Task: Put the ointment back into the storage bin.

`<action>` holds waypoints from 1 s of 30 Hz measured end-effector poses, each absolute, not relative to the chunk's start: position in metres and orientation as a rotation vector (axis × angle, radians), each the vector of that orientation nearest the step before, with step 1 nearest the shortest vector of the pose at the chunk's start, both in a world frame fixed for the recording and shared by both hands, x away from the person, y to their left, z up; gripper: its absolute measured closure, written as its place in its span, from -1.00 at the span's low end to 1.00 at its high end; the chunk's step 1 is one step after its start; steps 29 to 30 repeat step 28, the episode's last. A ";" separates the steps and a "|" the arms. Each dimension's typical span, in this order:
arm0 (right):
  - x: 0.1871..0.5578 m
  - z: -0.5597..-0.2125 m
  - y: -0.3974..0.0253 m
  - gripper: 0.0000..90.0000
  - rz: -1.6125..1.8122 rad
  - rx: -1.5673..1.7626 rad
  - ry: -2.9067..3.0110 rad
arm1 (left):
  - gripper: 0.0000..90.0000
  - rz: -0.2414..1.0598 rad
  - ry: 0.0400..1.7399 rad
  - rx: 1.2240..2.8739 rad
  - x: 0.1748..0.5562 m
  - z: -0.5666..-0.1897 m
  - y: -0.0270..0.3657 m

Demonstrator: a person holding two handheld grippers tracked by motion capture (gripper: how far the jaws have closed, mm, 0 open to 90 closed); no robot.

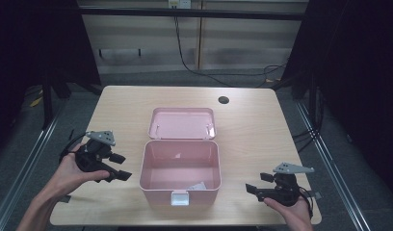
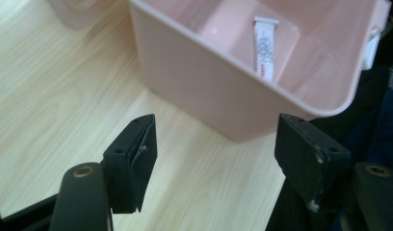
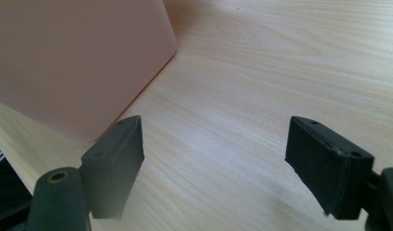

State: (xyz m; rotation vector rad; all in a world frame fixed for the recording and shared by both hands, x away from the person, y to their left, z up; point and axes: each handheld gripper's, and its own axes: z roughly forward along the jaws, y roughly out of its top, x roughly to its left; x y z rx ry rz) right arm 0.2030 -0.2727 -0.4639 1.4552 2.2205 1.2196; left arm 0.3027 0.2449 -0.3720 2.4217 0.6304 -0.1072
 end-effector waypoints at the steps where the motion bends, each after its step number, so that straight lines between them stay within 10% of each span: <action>1: 0.203 -0.464 -0.273 -0.54 1.219 1.459 2.222 | -0.29 -0.112 0.622 2.426 0.302 -0.374 0.247; 30: 0.208 -0.476 -0.263 -0.63 1.130 1.486 2.306 | -0.59 0.003 0.879 2.356 0.296 -0.445 0.270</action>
